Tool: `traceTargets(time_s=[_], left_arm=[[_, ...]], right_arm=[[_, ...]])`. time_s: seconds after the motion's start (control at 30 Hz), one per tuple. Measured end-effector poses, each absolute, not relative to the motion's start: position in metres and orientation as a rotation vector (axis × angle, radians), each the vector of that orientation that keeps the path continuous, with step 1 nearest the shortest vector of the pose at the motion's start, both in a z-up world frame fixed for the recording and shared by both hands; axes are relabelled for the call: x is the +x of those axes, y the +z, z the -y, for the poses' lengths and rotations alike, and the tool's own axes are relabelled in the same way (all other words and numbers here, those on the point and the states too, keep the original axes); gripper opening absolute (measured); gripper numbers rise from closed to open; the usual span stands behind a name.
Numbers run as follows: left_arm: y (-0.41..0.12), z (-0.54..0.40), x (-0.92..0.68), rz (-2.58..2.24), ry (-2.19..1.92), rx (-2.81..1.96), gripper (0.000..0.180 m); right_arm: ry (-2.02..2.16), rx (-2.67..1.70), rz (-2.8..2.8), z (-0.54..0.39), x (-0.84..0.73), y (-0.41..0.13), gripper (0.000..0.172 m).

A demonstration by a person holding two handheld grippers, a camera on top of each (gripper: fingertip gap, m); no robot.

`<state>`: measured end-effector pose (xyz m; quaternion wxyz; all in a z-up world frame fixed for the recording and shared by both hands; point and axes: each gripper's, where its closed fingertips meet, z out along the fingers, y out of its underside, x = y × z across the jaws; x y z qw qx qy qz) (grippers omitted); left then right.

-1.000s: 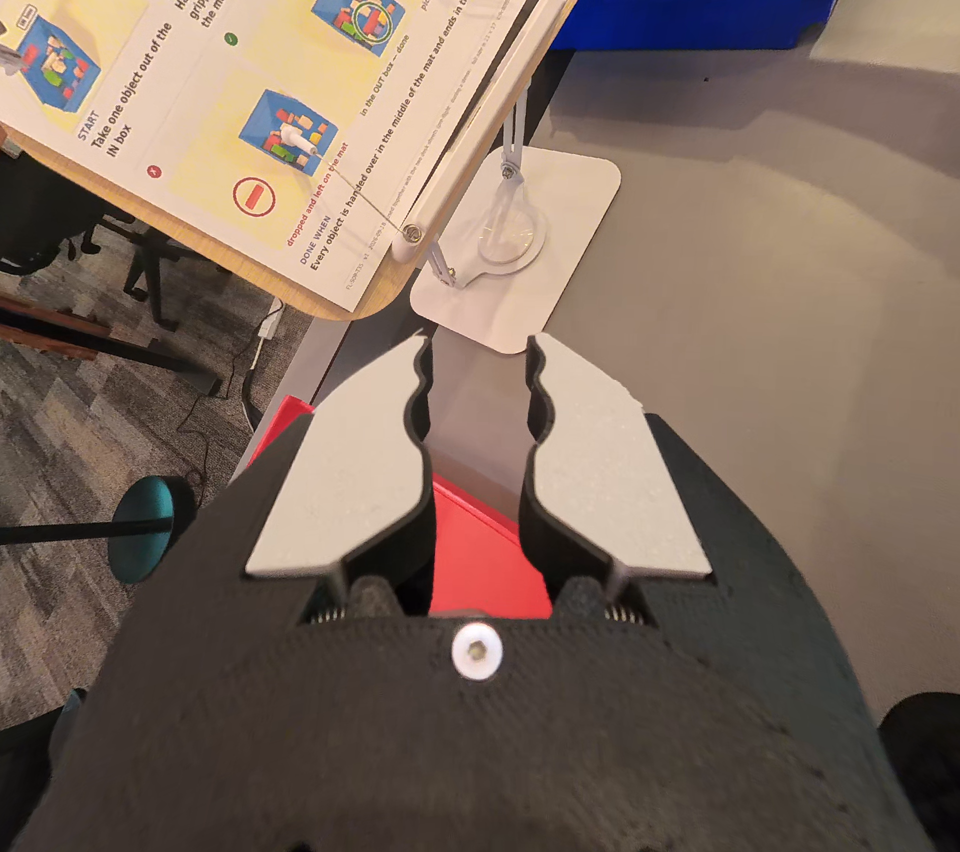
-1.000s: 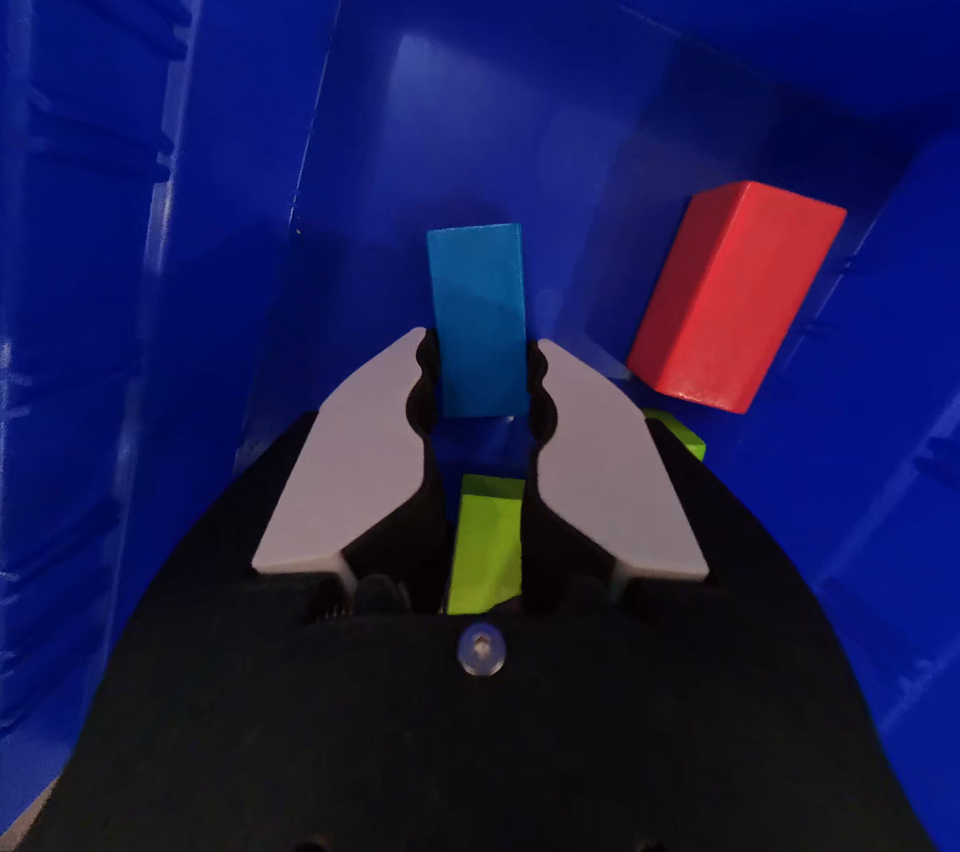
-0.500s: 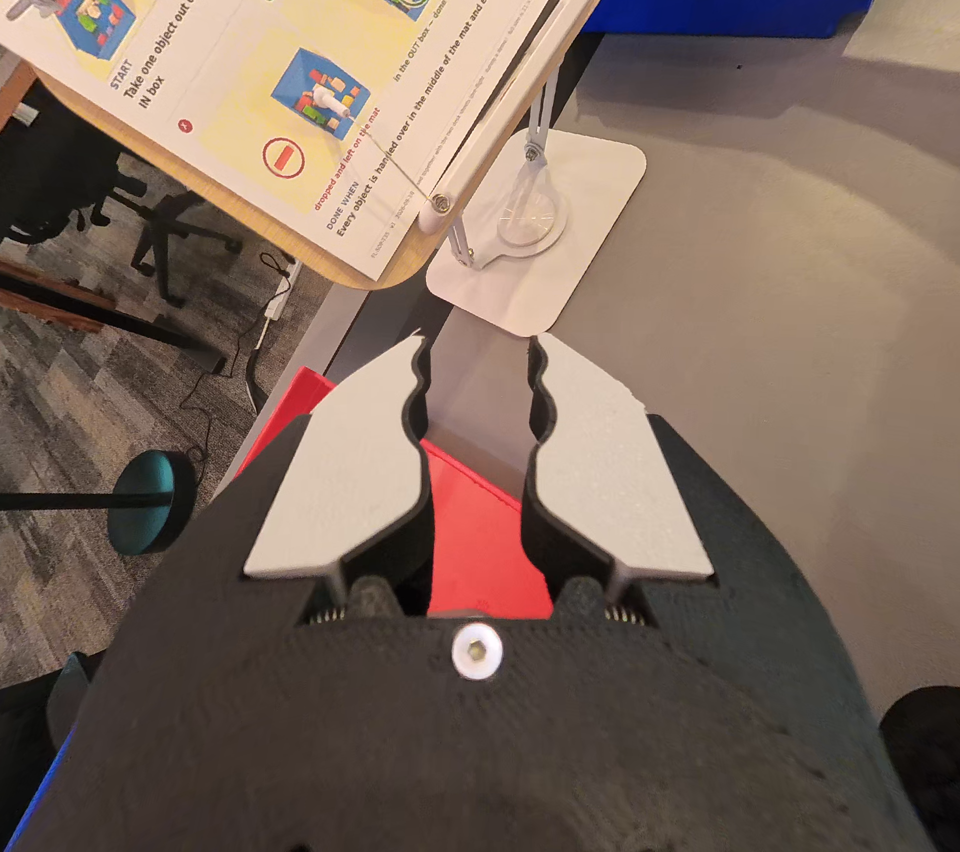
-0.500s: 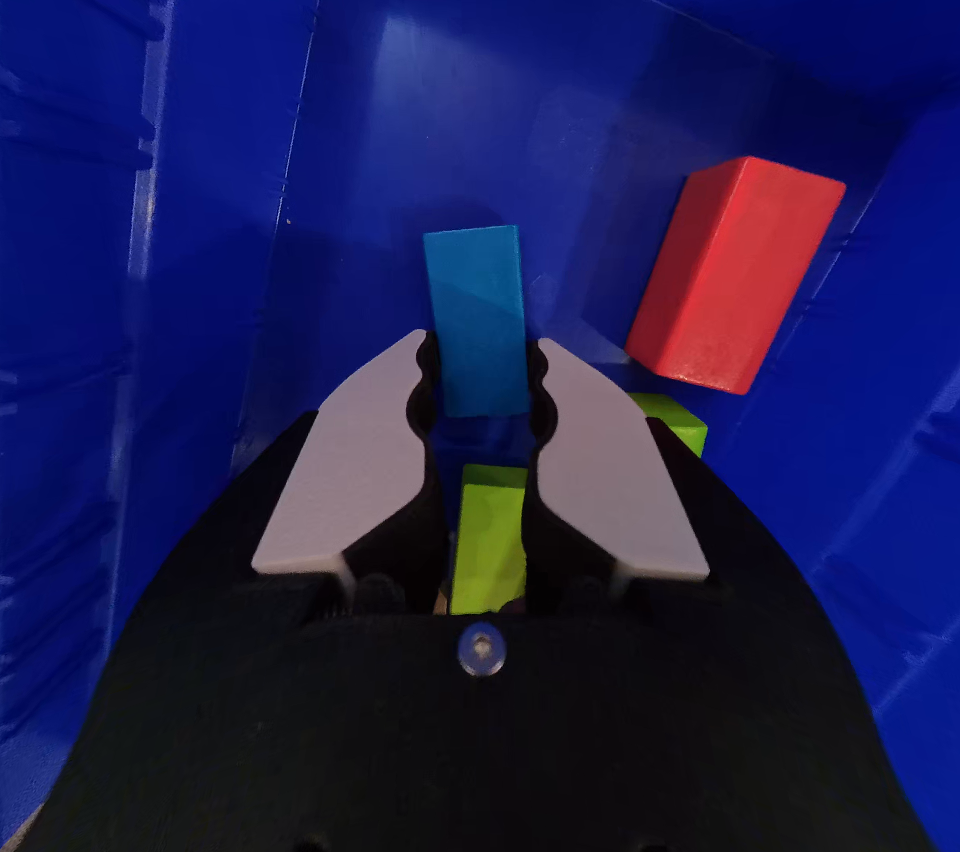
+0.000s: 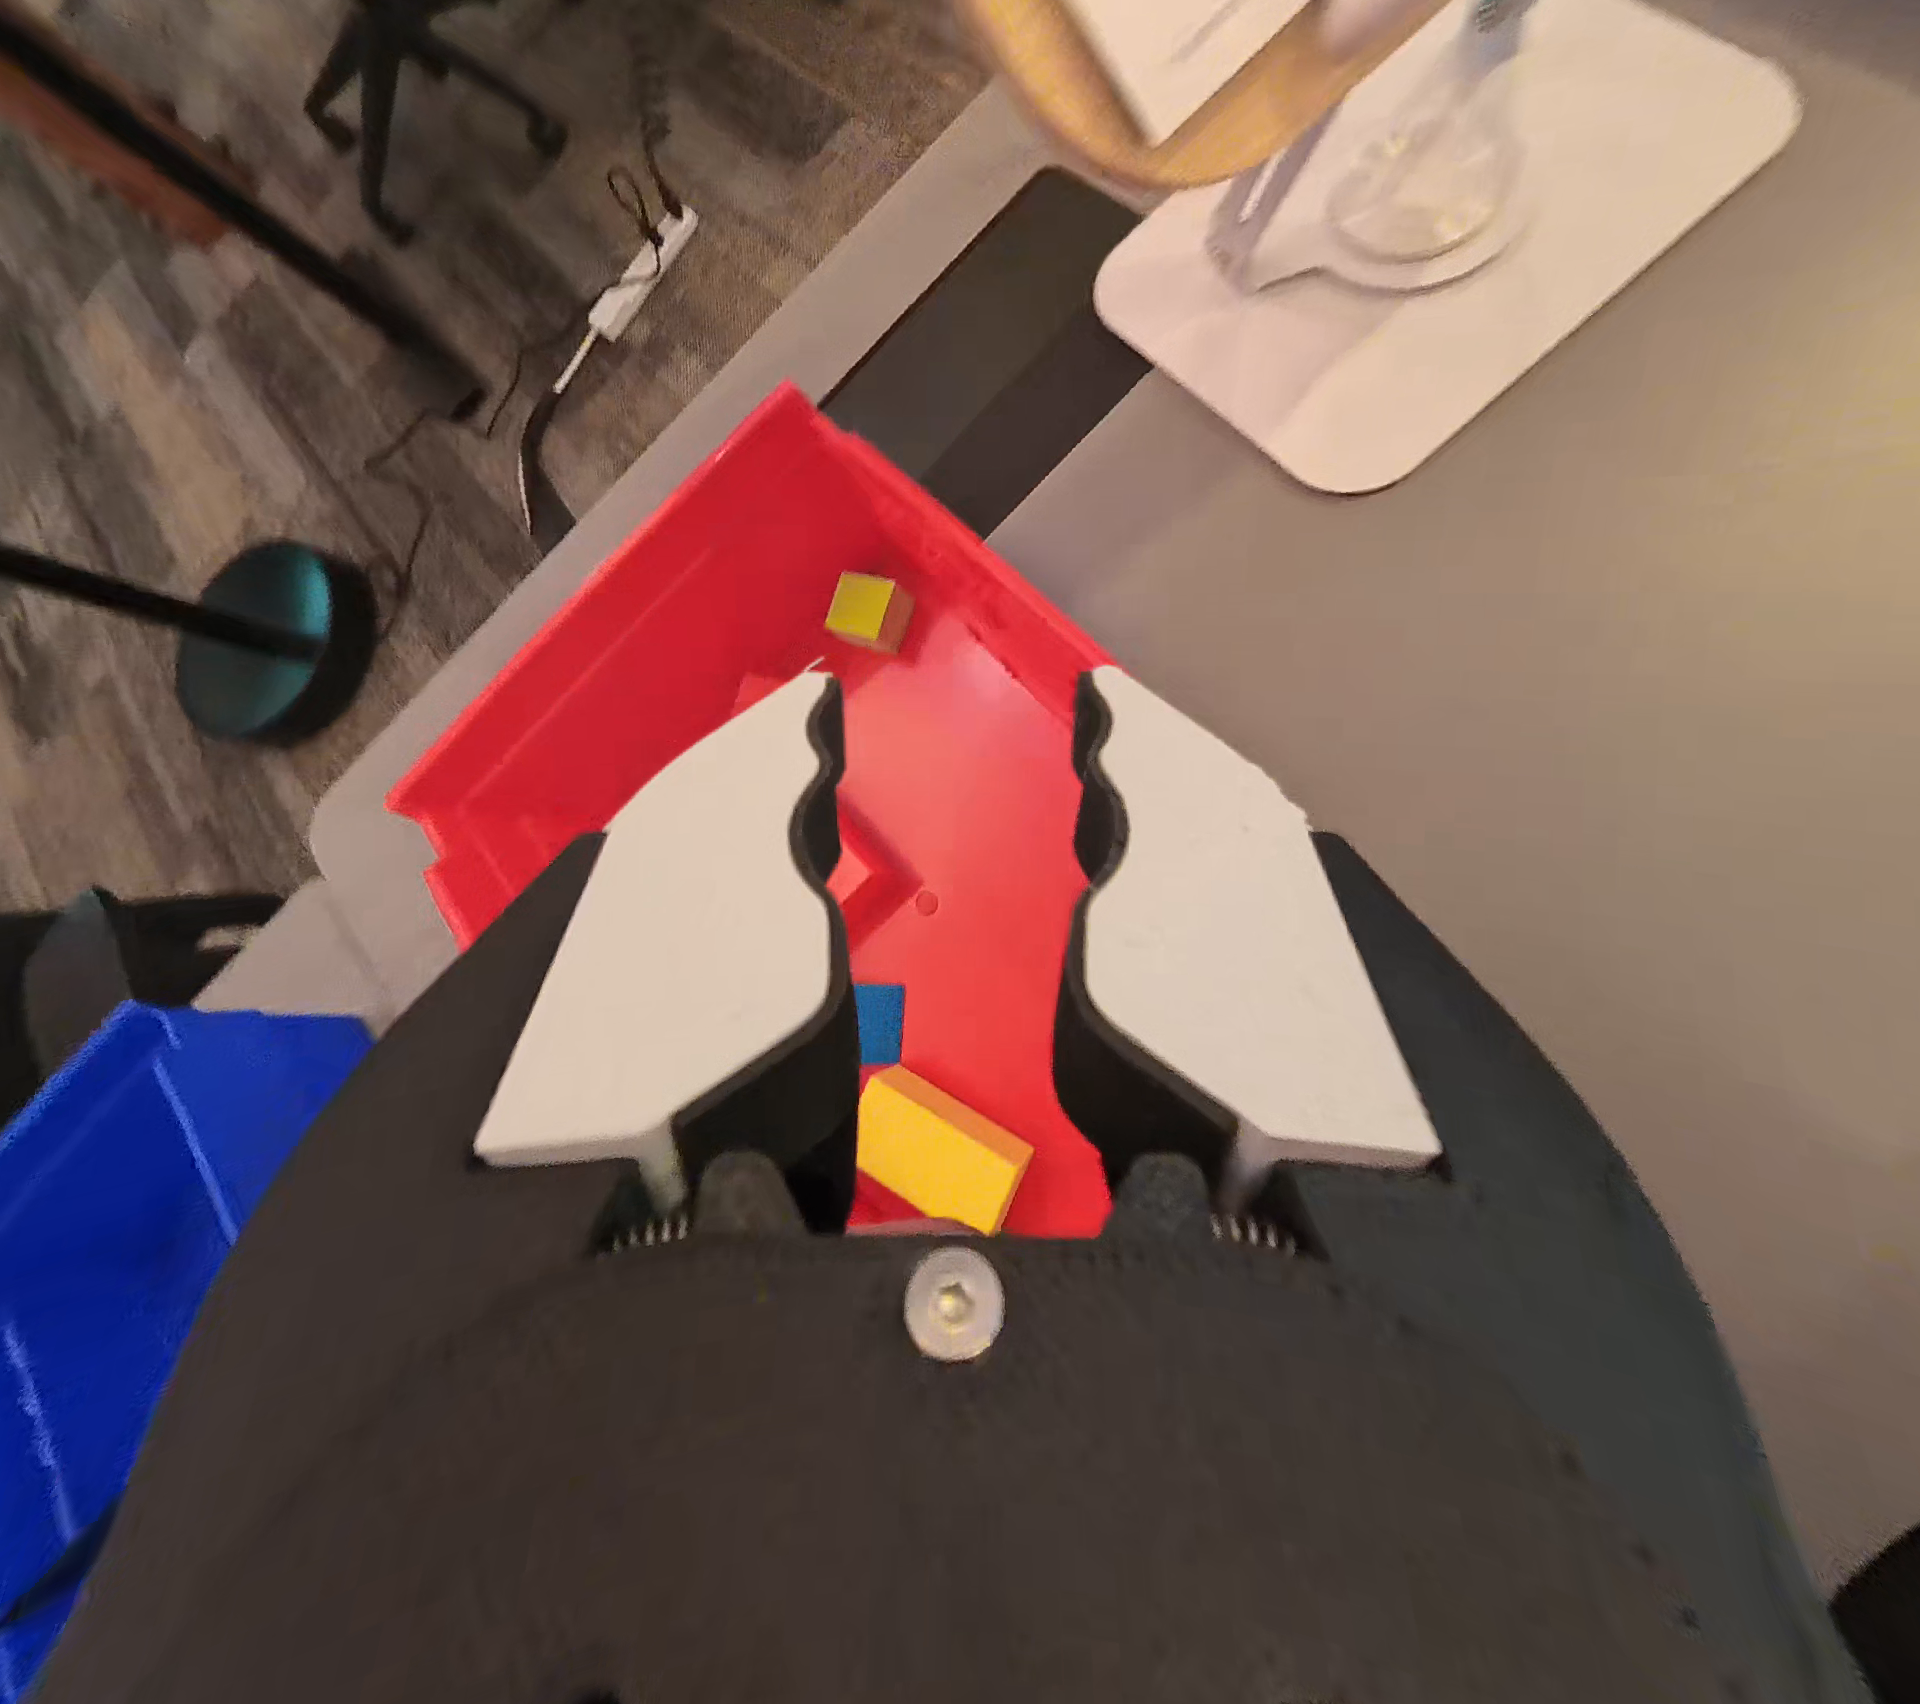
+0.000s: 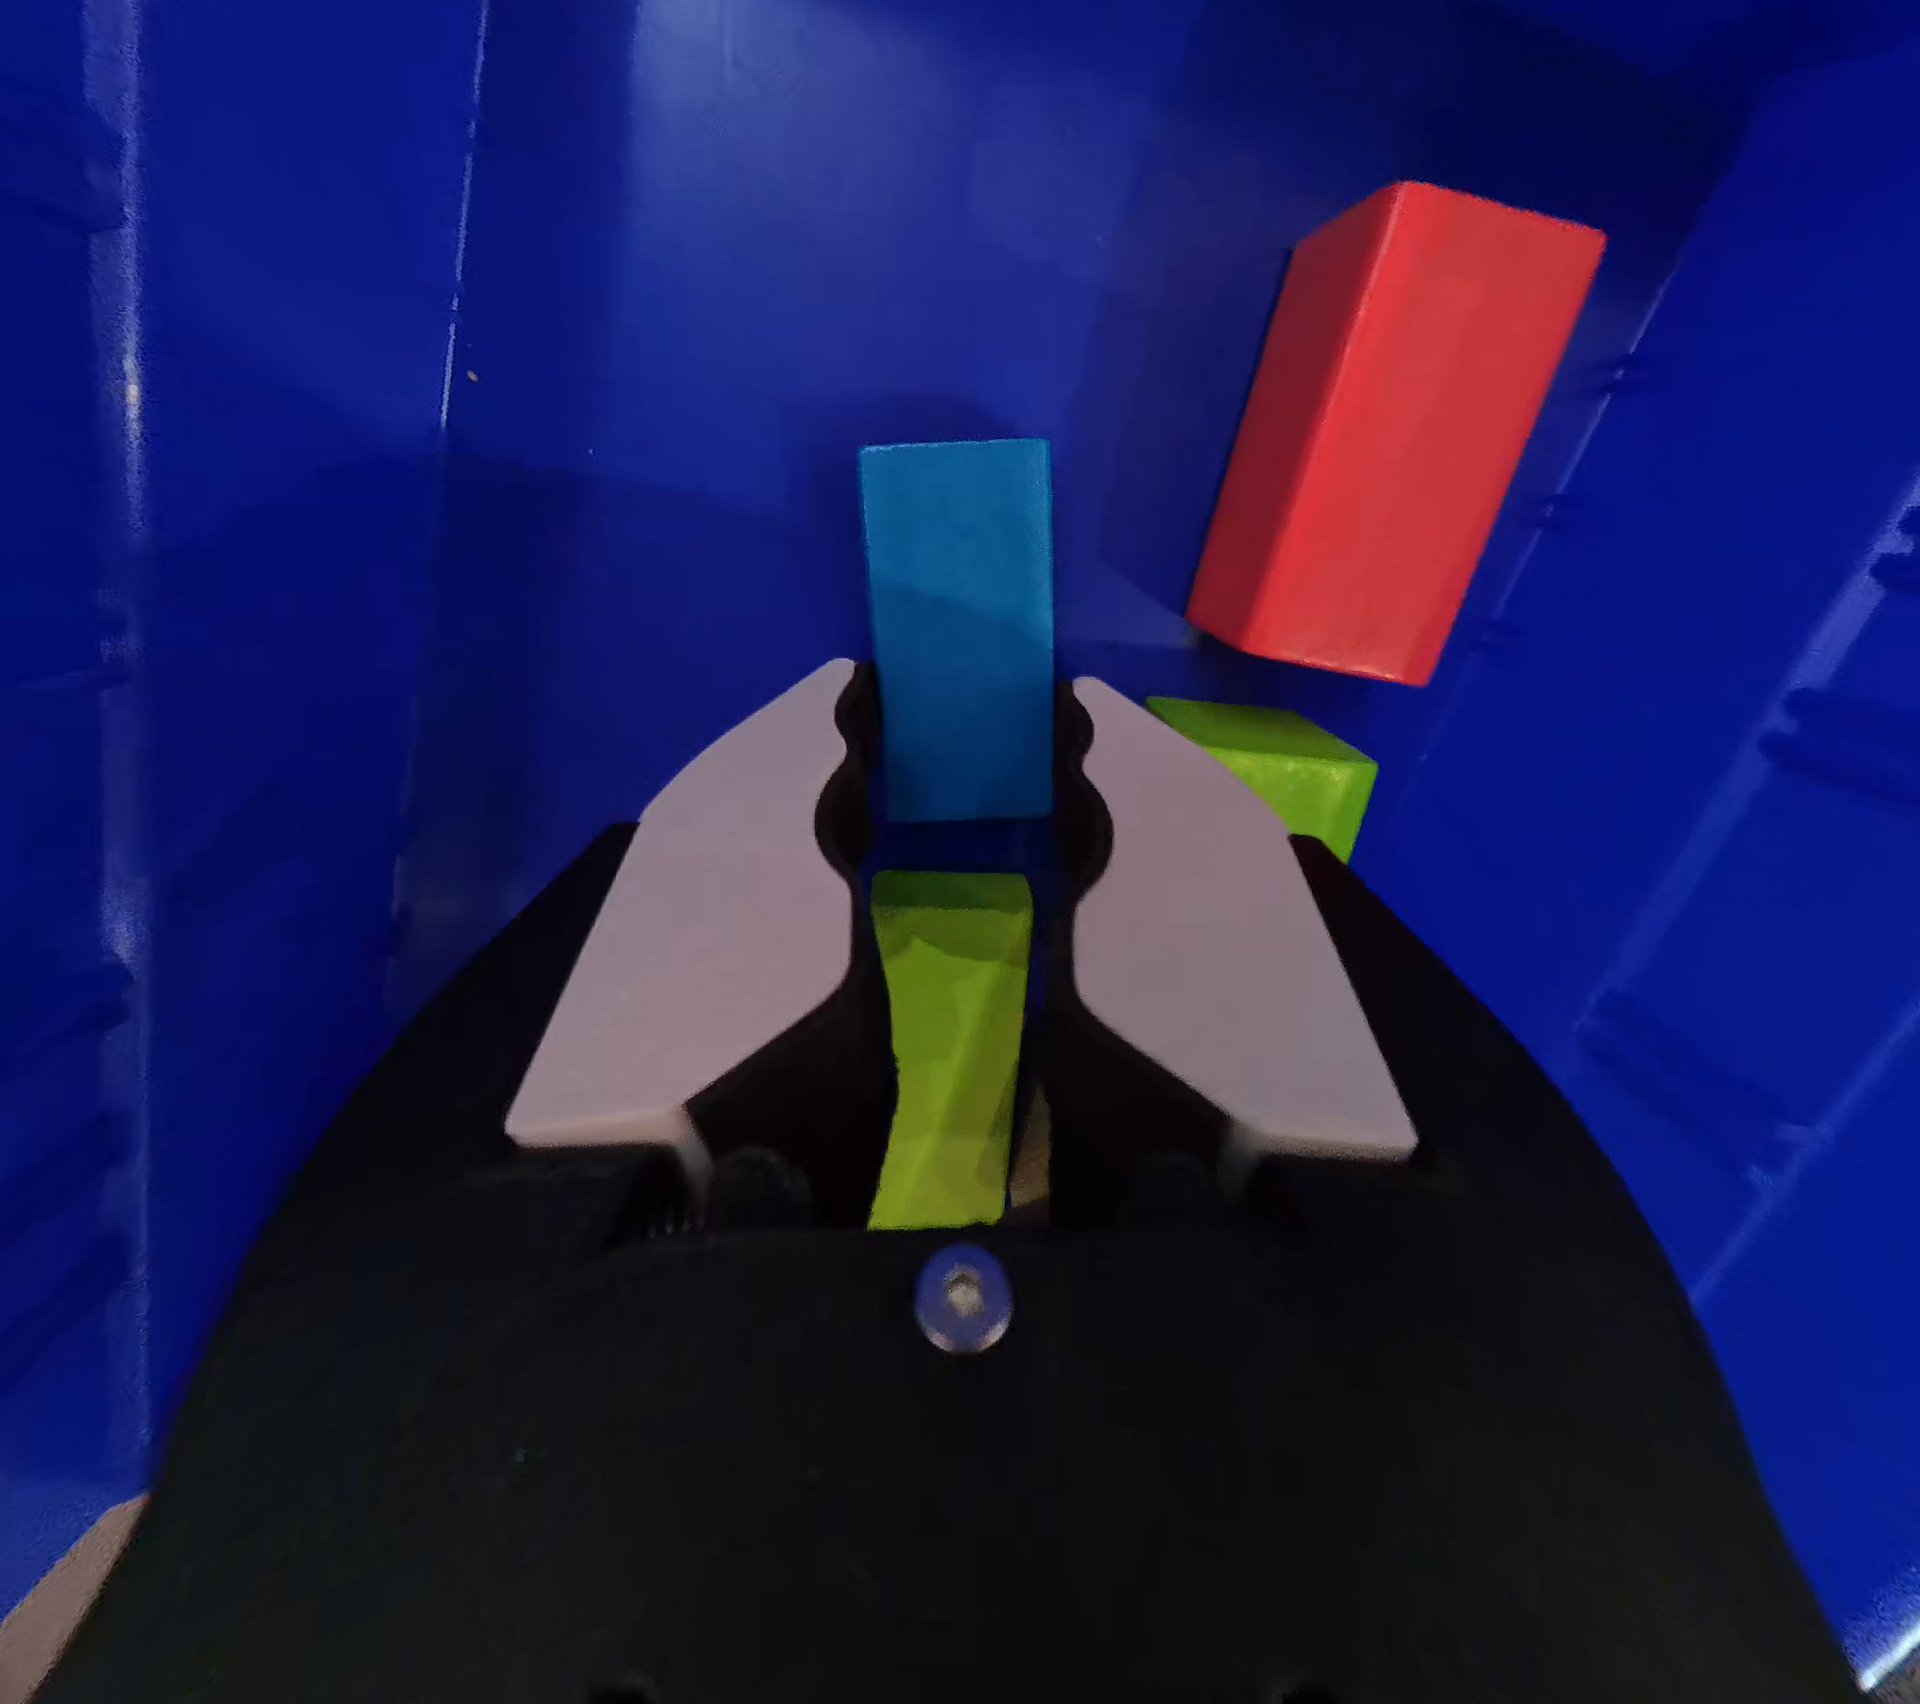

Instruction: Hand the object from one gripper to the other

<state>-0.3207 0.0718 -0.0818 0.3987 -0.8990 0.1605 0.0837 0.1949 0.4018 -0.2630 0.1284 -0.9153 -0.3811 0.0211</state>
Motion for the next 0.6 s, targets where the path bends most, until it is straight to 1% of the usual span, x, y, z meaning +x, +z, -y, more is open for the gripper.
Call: traceTargets(time_s=[0.13,0.2,0.4,0.47,0.6], left_arm=[[-0.118,-0.08,-0.357,-0.272,0.212,-2.374,0.043],[-0.143,-0.083,-0.376,-0.2,0.229,-2.448,0.047],[-0.213,-0.094,-0.419,-0.025,0.288,-2.616,0.052],[-0.229,-0.095,-0.429,0.015,0.336,-2.662,0.054],[-0.249,-0.099,-0.437,0.077,0.33,-2.706,0.053]], right_arm=[[-0.001,-2.617,1.103,-0.406,0.199,-0.259,0.031],[0.052,-2.589,1.08,-0.406,0.193,-0.252,0.035],[0.05,-2.508,1.107,-0.401,0.186,-0.225,0.037],[0.057,-2.477,1.105,-0.4,0.185,-0.215,0.036],[0.054,-2.411,1.123,-0.396,0.18,-0.194,0.036]])
